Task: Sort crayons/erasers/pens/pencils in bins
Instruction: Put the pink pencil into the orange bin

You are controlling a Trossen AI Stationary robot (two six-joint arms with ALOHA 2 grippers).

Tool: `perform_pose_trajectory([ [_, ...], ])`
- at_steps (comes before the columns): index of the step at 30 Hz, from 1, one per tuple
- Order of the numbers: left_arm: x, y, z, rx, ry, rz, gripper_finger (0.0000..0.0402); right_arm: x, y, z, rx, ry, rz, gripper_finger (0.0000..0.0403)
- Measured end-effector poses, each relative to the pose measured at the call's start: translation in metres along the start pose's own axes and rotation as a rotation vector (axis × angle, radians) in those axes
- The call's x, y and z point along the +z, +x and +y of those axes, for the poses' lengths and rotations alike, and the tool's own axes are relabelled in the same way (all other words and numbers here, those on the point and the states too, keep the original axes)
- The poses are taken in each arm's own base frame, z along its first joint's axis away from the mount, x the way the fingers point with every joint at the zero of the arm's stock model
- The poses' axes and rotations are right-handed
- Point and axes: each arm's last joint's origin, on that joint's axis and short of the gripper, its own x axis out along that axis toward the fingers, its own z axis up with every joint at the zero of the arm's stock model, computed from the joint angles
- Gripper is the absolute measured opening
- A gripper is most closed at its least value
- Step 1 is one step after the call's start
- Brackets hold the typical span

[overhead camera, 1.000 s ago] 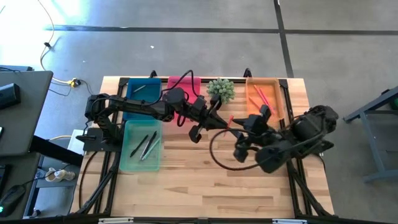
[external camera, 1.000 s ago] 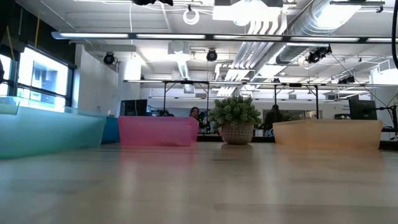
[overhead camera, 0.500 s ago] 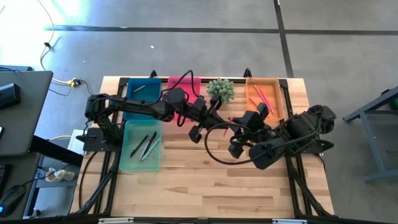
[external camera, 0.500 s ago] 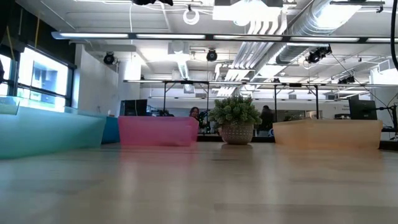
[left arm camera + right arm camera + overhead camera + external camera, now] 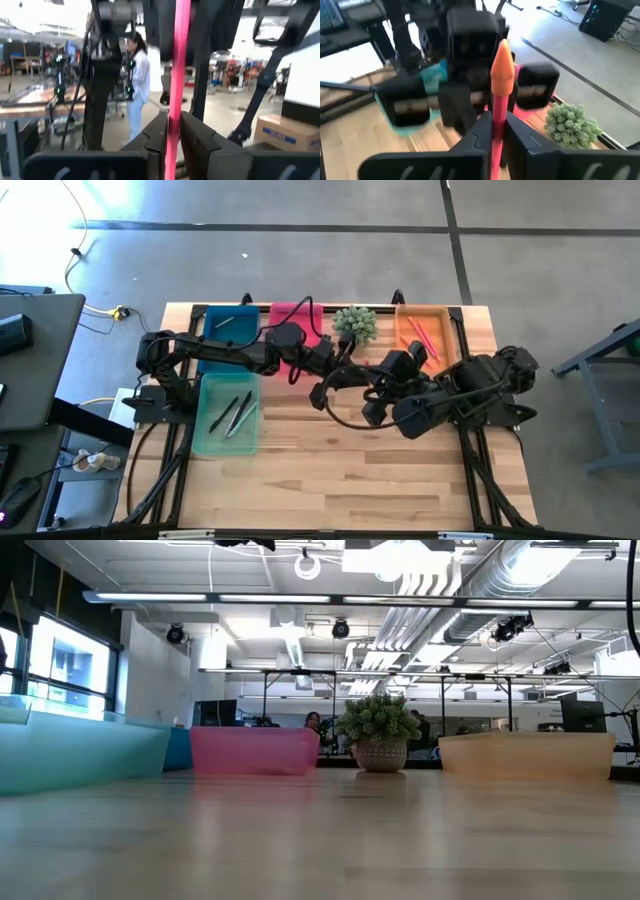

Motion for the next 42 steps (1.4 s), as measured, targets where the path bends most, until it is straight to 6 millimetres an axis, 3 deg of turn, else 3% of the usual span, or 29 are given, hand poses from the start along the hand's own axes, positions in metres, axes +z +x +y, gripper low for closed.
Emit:
perform_pose_trajectory([
  [7,-0.011,-0.011,0.02,0.061,-0.042,0.122,0.0096,0.006,0.009,-0.007,-0.042,0.019,-0.004,0.001],
  [12,-0.008,-0.027,0.038,0.112,-0.095,0.179,0.012,0.009,0.019,-0.016,-0.094,0.04,0.005,0.0011],
  [23,0.022,-0.067,0.063,0.207,0.015,0.223,0.0118,0.014,0.048,-0.037,-0.205,0.062,0.084,0.0012],
  [35,0.022,-0.1,0.075,0.417,0.148,0.466,0.0117,0.011,0.101,-0.068,-0.31,-0.109,0.27,0.0012],
  [42,0.029,-0.115,0.073,0.429,0.205,0.535,0.0117,-0.001,0.13,-0.088,-0.333,-0.242,0.426,0.0012],
])
